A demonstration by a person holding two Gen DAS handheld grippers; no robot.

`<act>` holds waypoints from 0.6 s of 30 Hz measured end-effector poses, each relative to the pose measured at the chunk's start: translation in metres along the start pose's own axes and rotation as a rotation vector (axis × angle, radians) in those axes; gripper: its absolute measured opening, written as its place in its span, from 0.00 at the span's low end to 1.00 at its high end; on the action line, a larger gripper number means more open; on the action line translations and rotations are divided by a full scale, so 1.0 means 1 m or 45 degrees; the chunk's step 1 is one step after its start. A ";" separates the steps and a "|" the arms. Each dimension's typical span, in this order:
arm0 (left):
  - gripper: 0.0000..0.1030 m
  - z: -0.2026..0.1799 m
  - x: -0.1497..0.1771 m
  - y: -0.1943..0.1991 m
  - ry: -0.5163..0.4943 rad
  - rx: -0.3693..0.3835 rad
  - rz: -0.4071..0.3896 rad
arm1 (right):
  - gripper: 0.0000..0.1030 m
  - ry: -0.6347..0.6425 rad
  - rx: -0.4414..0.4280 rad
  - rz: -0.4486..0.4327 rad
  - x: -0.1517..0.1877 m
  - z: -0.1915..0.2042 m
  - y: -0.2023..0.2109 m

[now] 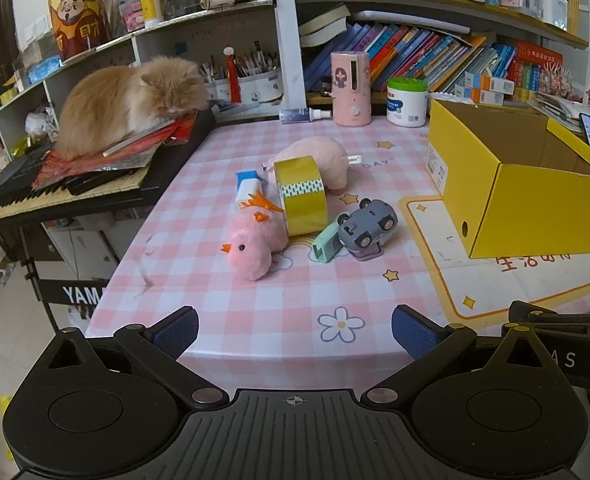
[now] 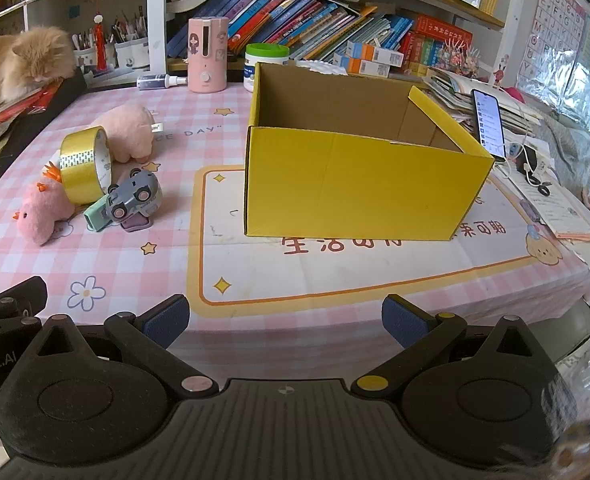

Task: Organize objects

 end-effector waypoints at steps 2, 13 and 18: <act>1.00 0.000 0.000 0.000 0.001 0.001 0.001 | 1.00 0.000 0.000 0.000 0.000 0.000 0.000; 1.00 0.001 0.002 0.000 0.006 0.009 0.008 | 1.00 0.001 0.000 -0.001 0.000 0.000 0.000; 1.00 0.000 0.001 0.000 0.004 0.010 0.012 | 1.00 0.001 -0.001 0.000 0.000 0.000 0.000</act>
Point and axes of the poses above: each gripper's, at about its wrist camera, not at the fingertips, and y roughly against the way its jaws point, z to its left, x to its underside, the point moved 7 cm from there along -y, roughly the way its jaws point, and after that the axes turned 7 degrees about -x, right-handed, at the moved point
